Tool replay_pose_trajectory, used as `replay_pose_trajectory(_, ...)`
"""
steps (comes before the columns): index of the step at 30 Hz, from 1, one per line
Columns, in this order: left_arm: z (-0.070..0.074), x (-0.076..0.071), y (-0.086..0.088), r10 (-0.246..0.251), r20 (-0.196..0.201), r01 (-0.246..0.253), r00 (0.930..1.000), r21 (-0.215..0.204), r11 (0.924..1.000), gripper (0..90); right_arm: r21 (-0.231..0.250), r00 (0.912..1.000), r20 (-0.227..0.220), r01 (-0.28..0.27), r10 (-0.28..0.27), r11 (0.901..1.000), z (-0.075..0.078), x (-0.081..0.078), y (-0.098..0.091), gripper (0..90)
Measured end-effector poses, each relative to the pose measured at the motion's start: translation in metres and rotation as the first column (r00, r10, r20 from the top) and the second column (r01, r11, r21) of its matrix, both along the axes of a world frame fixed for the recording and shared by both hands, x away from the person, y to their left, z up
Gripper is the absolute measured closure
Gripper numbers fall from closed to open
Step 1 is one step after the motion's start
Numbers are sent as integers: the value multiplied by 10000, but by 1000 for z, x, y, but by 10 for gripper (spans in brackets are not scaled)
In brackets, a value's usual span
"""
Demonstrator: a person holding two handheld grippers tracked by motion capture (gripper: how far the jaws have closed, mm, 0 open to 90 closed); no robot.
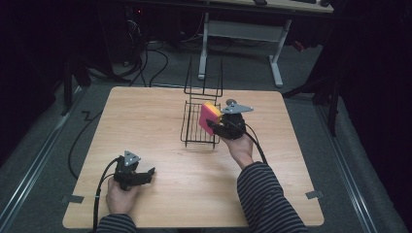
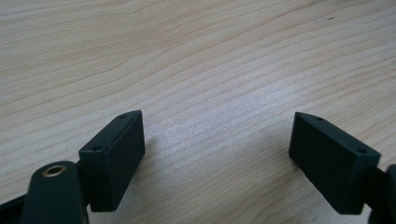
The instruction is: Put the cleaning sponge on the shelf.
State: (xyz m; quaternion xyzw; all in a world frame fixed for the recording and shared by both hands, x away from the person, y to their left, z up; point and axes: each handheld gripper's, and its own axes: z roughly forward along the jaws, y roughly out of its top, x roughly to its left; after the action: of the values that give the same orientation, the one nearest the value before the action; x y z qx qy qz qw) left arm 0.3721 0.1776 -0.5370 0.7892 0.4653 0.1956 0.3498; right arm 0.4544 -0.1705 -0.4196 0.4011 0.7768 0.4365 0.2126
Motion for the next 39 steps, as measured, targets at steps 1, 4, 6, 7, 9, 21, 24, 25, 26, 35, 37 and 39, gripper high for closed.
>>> replay_pose_trajectory(1,0,0,0,0,0,0,10000,0,10000,188,0,10000,0,0,0,10000,0,0,0,610)
replay_pose_trajectory(4,0,0,0,0,3,0,10000,-10,10000,188,-218,10000,-59,14,-16,9998,-6,5,3,609)
replay_pose_trajectory(6,0,0,0,0,2,0,10000,-8,10000,188,-249,9998,-170,32,-36,9997,-9,6,5,609)
replay_pose_trajectory(7,0,0,0,-1,1,1,10000,-8,10000,188,-330,9999,-149,-12,7,9995,-11,7,5,609)
replay_pose_trajectory(9,0,0,0,1,3,-1,10000,-10,10000,188,-427,9997,-231,11,-21,9991,-14,9,7,608)
replay_pose_trajectory(21,0,0,0,1,2,-1,10000,-7,10000,188,-832,9993,-376,-77,46,9965,-31,18,14,607)
replay_pose_trajectory(24,0,0,0,0,2,0,10000,-5,10000,188,-878,9990,-451,-69,30,9961,-35,19,16,607)
replay_pose_trajectory(25,0,0,0,-2,2,2,10000,-5,10000,188,-918,9991,-430,-94,55,9957,-36,19,16,607)
replay_pose_trajectory(26,0,0,0,-1,0,1,10000,-7,10000,188,-952,9991,-411,-106,67,9954,-36,19,16,607)
replay_pose_trajectory(35,0,0,0,1,2,-1,10000,-5,10000,189,-948,9982,-605,-60,3,9955,-42,22,16,607)
replay_pose_trajectory(37,0,0,0,0,2,0,10000,-7,10000,189,-949,9984,-570,-92,38,9954,-42,22,16,607)
replay_pose_trajectory(39,0,0,0,1,3,-1,10000,-6,10000,188,-956,9984,-571,-96,42,9954,-42,22,16,606)
